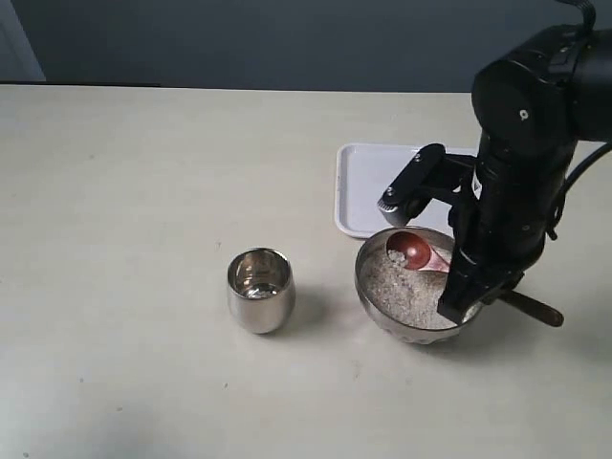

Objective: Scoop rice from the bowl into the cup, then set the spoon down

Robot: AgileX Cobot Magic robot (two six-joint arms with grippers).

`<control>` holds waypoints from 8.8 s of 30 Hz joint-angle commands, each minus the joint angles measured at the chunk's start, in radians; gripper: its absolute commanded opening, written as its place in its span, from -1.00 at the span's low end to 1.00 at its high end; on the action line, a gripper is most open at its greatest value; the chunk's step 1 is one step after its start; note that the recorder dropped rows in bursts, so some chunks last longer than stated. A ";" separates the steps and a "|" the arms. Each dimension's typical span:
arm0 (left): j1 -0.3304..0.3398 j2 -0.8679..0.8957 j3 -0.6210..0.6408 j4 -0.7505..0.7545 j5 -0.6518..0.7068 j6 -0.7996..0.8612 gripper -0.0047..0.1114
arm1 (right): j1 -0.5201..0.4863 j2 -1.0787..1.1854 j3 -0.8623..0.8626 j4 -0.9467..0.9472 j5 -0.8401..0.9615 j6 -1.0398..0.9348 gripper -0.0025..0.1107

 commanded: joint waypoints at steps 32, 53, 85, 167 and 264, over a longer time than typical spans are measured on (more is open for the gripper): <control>-0.004 -0.004 -0.004 -0.006 -0.013 -0.003 -0.91 | 0.169 0.012 -0.207 0.113 0.091 -0.014 -0.97; -0.004 -0.004 -0.004 -0.006 -0.013 -0.003 -0.91 | 0.332 0.147 -0.302 -0.086 0.020 0.053 -0.97; -0.004 -0.004 -0.004 -0.006 -0.013 -0.003 -0.91 | 0.409 0.147 -0.291 -0.293 -0.012 0.106 -0.97; -0.004 -0.004 -0.004 -0.006 -0.013 -0.003 -0.91 | 0.521 0.090 -0.163 -0.570 -0.083 0.361 -0.97; -0.004 -0.004 -0.004 -0.006 -0.013 -0.003 -0.91 | -0.090 -0.951 -0.069 0.351 0.045 0.394 -0.96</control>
